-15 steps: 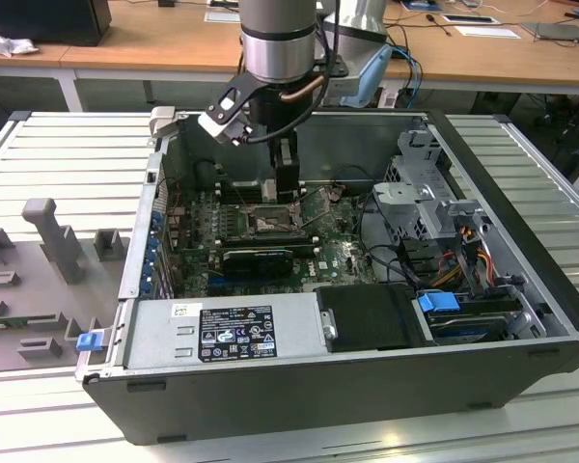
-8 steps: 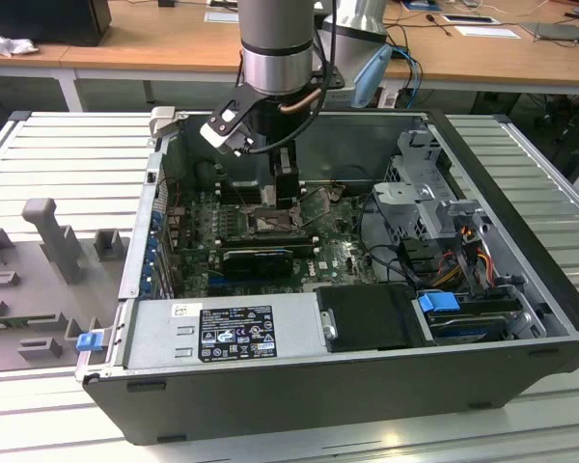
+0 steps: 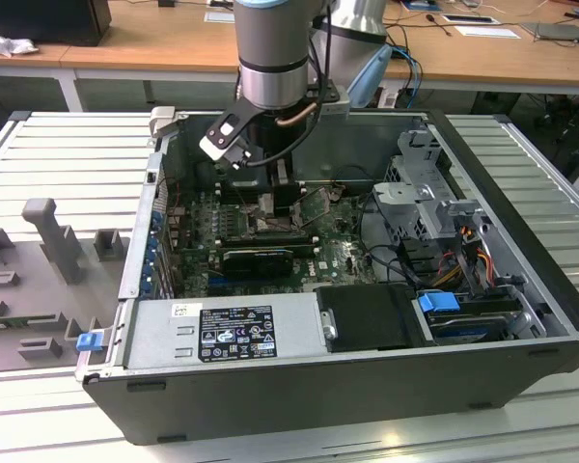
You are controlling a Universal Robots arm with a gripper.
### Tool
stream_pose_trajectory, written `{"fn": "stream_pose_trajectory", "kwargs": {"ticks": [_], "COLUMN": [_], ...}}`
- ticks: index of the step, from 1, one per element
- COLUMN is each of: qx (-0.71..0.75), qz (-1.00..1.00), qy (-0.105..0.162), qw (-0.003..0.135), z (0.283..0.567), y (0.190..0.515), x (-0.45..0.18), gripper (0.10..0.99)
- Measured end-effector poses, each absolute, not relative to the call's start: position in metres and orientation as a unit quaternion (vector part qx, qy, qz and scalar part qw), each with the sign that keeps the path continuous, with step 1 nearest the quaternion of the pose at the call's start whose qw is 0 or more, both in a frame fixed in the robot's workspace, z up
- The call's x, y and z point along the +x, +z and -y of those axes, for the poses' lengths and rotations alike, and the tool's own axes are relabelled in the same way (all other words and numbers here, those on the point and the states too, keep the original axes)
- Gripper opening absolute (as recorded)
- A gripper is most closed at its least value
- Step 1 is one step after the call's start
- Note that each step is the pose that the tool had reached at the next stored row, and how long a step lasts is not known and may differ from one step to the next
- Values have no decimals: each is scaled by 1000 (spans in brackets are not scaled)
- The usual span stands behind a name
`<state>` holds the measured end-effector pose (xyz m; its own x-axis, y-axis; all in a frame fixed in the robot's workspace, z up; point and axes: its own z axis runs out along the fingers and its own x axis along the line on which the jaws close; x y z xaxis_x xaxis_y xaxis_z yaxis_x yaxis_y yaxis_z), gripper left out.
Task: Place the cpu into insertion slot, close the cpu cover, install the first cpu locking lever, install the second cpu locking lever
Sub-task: 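Place the cpu into insertion slot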
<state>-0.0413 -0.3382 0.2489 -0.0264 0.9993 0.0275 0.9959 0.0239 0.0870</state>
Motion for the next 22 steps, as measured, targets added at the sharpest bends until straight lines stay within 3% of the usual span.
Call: {"fn": "stream_pose_trajectory", "kwargs": {"ticks": [22], "qx": [697], "qz": [-715], "qy": [41], "qw": [20], "z": [333], "y": [239], "x": [-42], "gripper": [529]}}
